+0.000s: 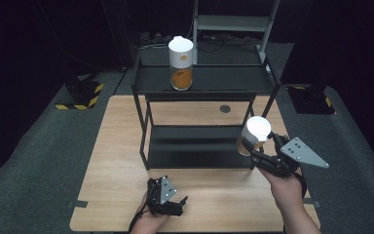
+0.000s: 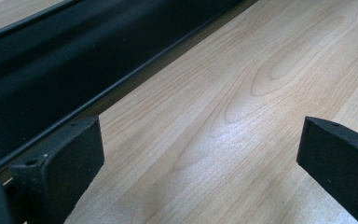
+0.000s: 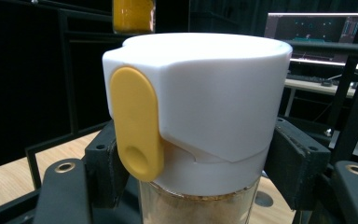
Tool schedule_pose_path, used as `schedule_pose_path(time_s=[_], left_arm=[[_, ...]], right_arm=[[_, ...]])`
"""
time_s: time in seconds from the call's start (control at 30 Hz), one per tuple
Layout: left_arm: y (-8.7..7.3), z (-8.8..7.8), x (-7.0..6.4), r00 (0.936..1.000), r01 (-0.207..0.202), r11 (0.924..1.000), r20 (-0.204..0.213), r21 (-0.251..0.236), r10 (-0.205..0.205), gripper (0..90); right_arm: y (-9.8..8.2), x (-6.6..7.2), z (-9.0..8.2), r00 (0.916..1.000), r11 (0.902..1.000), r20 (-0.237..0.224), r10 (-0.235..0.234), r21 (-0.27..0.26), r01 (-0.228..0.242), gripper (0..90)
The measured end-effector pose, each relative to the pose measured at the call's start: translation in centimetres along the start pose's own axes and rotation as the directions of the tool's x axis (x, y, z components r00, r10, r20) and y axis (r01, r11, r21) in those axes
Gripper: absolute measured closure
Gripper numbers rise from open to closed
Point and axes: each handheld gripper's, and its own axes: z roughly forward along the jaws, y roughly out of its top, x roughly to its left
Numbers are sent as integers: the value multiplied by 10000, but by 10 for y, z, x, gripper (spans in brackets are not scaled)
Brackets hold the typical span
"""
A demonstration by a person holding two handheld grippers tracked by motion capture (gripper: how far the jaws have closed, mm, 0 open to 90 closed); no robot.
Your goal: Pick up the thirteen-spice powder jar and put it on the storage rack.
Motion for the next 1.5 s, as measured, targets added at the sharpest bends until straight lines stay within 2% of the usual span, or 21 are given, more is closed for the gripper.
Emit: schedule_pose_path(time_s=[0.1,0.3,0.6,1.5], left_arm=[[0,0,-1,10000,-79,10000,-19,-24,79,9],[-4,-1,1,9999,68,9997,90,-247,-66,9],[-5,-2,-2,9996,-280,9992,20,-294,281,8],[-8,-3,-1,9997,-224,9988,100,-435,228,8]], right_arm=[[3,-1,2,10000,10000,12,-36,-47,36,298],[10,-1,7,9999,9999,-28,-115,-61,115,298],[18,0,14,9997,9996,-97,-218,-153,216,298],[54,-5,27,9990,9974,140,-430,-566,438,298]])
